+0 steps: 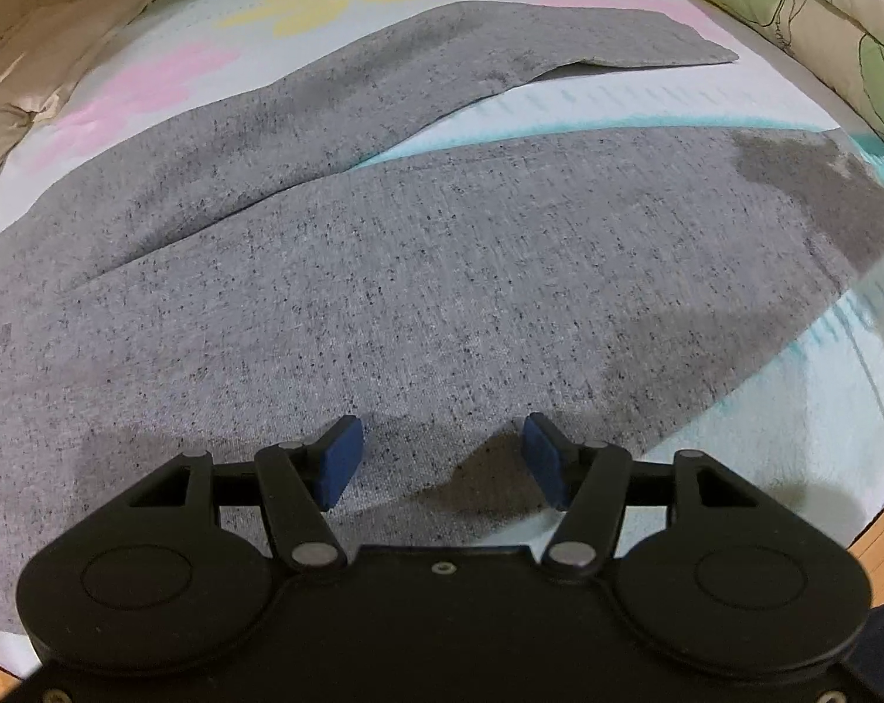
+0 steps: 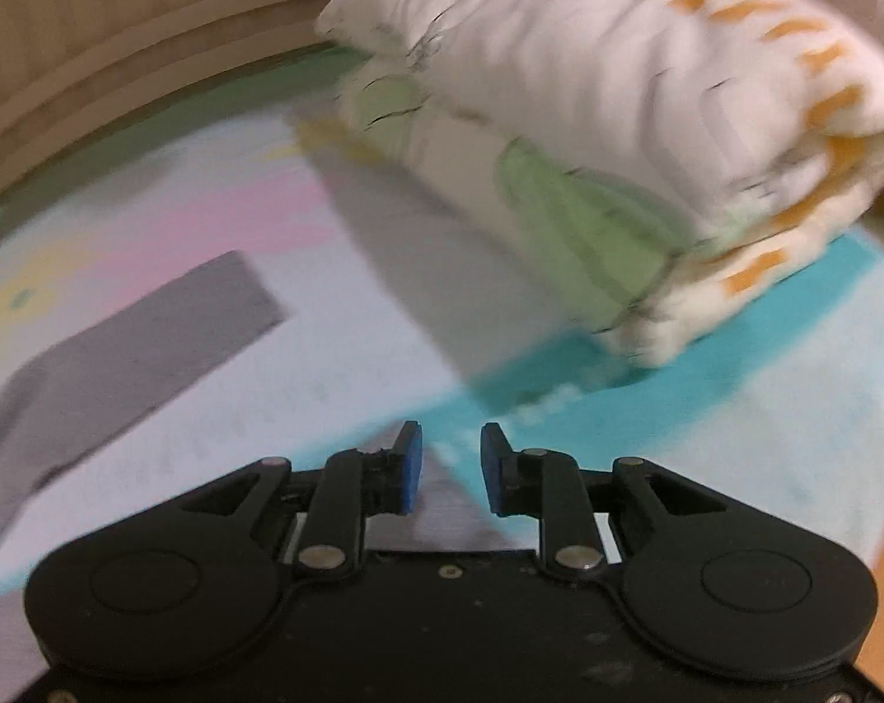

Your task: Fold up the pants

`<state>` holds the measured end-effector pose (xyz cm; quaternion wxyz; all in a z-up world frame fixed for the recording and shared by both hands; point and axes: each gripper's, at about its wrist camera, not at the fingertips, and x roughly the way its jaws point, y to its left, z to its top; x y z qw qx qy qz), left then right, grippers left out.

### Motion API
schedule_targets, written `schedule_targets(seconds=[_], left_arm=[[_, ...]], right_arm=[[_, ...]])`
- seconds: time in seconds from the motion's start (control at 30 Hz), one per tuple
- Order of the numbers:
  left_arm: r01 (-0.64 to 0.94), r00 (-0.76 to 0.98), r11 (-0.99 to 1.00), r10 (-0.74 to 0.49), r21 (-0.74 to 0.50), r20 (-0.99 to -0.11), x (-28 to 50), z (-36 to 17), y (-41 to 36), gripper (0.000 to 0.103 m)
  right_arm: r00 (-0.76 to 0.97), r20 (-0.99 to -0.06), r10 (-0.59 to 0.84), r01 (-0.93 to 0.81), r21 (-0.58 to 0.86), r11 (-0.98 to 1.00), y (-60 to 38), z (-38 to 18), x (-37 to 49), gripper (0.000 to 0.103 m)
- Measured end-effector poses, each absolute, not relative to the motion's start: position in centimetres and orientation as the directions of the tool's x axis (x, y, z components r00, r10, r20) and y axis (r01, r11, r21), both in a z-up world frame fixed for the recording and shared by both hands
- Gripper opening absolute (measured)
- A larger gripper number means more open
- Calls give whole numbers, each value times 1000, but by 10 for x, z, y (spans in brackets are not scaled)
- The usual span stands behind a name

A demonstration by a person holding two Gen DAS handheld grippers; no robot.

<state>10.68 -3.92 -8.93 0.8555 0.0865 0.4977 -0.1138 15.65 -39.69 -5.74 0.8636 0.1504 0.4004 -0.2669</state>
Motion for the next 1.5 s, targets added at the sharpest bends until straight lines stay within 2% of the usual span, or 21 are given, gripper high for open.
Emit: schedule_targets(seconds=[0.1,0.23,0.5,0.57,0.6,0.63,0.8,0.87,0.9,0.93,1.1,1.17,1.2,1.23,1.37,1.4,1.5], left_arm=[[275,470,961,-111,26,-875,109,-89,-39,65],[272,472,962,-111,24,-875,108,-90,-39,65],[258,469,966,-109,18,-876,107,-89,-39,65],[256,467,967,-108,17,-878,108,-90,-39,65],[256,467,967,-107,18,-878,107,-90,-39,65],[255,468,967,-106,19,-877,107,-90,-39,65],[256,469,967,-106,20,-877,107,-90,-39,65],[256,467,967,-108,18,-877,107,-90,-38,65],[255,467,967,-108,17,-878,107,-90,-38,65],[256,467,967,-108,17,-878,107,-90,-39,65],[249,466,968,-106,15,-878,108,-89,-38,65],[241,467,971,-110,7,-878,109,-87,-37,64],[230,474,973,-107,5,-874,109,-85,-36,63],[219,488,976,-103,7,-867,109,-83,-35,62],[186,590,981,-70,51,-804,116,-66,-29,60],[172,608,983,-58,60,-792,120,-63,-27,60],[128,599,990,-29,60,-800,141,-56,-13,61]], right_arm=[[522,-821,-232,539,107,836,-405,-75,180,24],[493,-831,-260,530,49,847,-412,-93,201,24],[448,-872,-200,465,35,885,-415,-121,225,27],[448,-869,-210,448,15,894,-411,-122,226,21],[452,-866,-212,441,10,898,-409,-122,227,5],[453,-864,-219,444,5,896,-409,-120,228,1],[483,-827,-288,454,-45,890,-408,-112,233,1],[501,-813,-297,440,-57,896,-408,-110,234,10],[494,-813,-308,445,-68,893,-408,-110,235,30],[480,-819,-315,453,-76,888,-409,-111,235,38],[444,-860,-251,462,-20,886,-417,-124,235,36],[457,-860,-228,452,4,892,-414,-128,232,31],[465,-855,-232,443,-2,897,-412,-128,231,18],[470,-846,-251,429,-30,903,-408,-126,231,11],[519,-803,-293,458,-29,889,-406,-116,232,8],[522,-792,-316,474,-39,880,-405,-115,233,1],[466,-790,-399,452,-175,875,-401,-126,243,4]])
